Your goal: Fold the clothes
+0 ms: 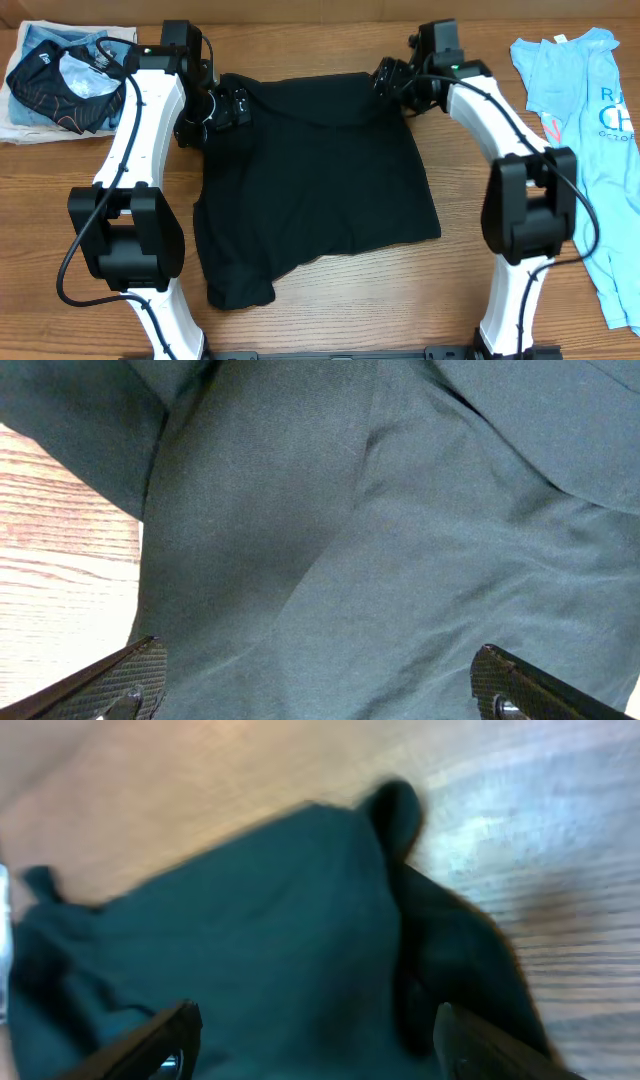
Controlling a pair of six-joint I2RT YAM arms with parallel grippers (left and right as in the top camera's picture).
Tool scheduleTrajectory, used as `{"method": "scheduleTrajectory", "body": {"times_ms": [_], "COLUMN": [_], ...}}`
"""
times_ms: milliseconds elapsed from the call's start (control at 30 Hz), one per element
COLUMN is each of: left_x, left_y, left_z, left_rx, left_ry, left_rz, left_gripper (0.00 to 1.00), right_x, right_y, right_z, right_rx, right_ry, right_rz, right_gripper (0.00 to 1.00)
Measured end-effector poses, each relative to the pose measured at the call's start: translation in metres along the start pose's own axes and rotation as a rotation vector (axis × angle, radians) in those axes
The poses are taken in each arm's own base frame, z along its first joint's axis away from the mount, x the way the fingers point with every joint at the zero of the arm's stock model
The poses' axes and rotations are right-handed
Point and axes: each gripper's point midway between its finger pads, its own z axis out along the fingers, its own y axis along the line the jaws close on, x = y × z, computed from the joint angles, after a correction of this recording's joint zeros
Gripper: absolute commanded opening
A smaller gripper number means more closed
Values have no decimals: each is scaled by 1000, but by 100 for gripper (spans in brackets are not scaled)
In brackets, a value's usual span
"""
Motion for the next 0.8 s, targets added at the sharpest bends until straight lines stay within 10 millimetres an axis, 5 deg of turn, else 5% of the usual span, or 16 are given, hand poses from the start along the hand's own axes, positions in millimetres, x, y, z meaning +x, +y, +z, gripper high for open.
{"method": "scheduleTrajectory", "body": {"times_ms": [167, 400, 600, 800], "left_x": [1, 1, 1, 2], "left_y": [1, 1, 1, 6], "left_z": [0, 0, 0, 1], "left_rx": [-5, -5, -6, -32], "left_ry": [4, 4, 4, 3], "left_rz": [-1, -1, -1, -2], "left_gripper": [100, 100, 100, 100], "right_x": [20, 17, 18, 10], "right_y": [-26, -26, -27, -30], "right_z": [36, 37, 36, 25], "right_rx": [41, 40, 49, 115], "right_ry": [69, 55, 61, 53], "right_rz": [26, 27, 36, 56], "right_gripper": [71, 45, 12, 4]}}
